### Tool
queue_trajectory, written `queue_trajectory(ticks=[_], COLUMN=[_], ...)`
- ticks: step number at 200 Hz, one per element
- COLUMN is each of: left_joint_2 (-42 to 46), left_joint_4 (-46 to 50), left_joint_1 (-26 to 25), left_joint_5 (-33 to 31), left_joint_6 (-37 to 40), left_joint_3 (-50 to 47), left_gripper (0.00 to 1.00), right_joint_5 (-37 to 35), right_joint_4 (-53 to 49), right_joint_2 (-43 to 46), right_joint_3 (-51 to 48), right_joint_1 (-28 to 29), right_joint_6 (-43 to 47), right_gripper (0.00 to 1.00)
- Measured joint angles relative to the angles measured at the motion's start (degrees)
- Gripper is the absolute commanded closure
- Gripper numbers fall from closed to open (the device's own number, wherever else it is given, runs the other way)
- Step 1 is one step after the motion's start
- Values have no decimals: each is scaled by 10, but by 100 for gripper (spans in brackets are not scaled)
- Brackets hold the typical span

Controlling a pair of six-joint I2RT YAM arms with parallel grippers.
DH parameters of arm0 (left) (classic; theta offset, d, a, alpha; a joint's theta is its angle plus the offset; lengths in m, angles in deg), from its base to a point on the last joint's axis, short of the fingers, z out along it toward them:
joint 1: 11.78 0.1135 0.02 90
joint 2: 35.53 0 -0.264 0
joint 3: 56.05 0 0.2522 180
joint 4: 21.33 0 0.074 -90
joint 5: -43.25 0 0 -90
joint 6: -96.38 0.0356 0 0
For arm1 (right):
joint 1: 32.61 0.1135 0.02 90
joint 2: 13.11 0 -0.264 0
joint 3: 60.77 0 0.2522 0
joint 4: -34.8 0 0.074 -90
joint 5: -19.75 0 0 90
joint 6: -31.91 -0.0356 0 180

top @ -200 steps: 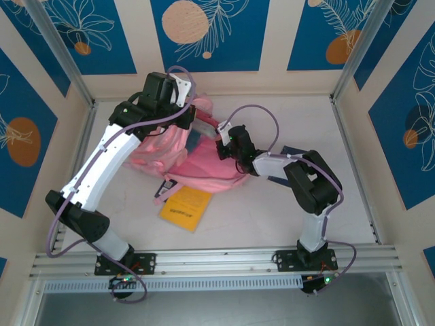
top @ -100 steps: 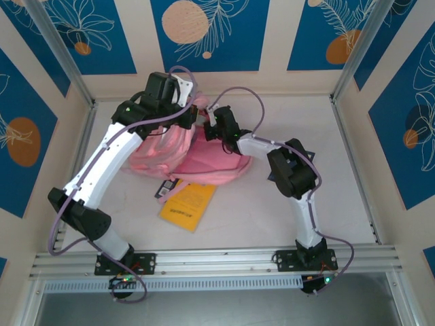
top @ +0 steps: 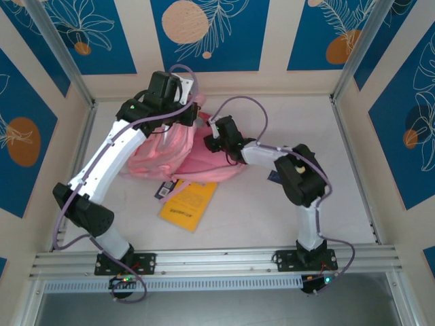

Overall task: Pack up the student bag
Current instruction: Move the pencil pouch to the student bag, then close the student bag at the center of the table, then move the book to the middle-right of the table.

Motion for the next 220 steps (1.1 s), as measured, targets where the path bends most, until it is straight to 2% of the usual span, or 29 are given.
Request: queue_trajectory(ticks=[14, 41, 63, 78, 108, 133, 159, 190, 220], left_joint_2=[-15, -52, -75, -83, -95, -95, -81, -36, -7], left_joint_4=[-2, -5, -21, -32, -36, -34, -34, -37, -47], left_joint_1=[0, 0, -5, -15, -35, -55, -74, -89, -90], left_joint_5=[7, 37, 72, 90, 120, 122, 115, 86, 70], left_joint_6=[-10, -37, -60, -69, -73, -65, -62, -56, -54], left_joint_3=[4, 8, -5, -28, -72, -93, -105, -123, -126], left_gripper=[100, 91, 82, 70, 45, 34, 28, 27, 27], right_joint_5=[-21, -59, -81, -75, -72, -90, -82, -29, 2], right_joint_4=[-8, -35, -55, -104, -218, -310, -379, -407, -419], right_joint_2=[62, 176, 249, 272, 269, 238, 174, 119, 110], right_joint_3=[-39, -85, -135, -150, -156, -148, -126, -118, -108], right_joint_1=[0, -7, -32, -69, -161, -205, -249, -301, -311], right_joint_6=[-12, -47, -92, -141, -224, -286, -334, -360, -369], right_gripper=[62, 68, 71, 71, 66, 65, 65, 66, 66])
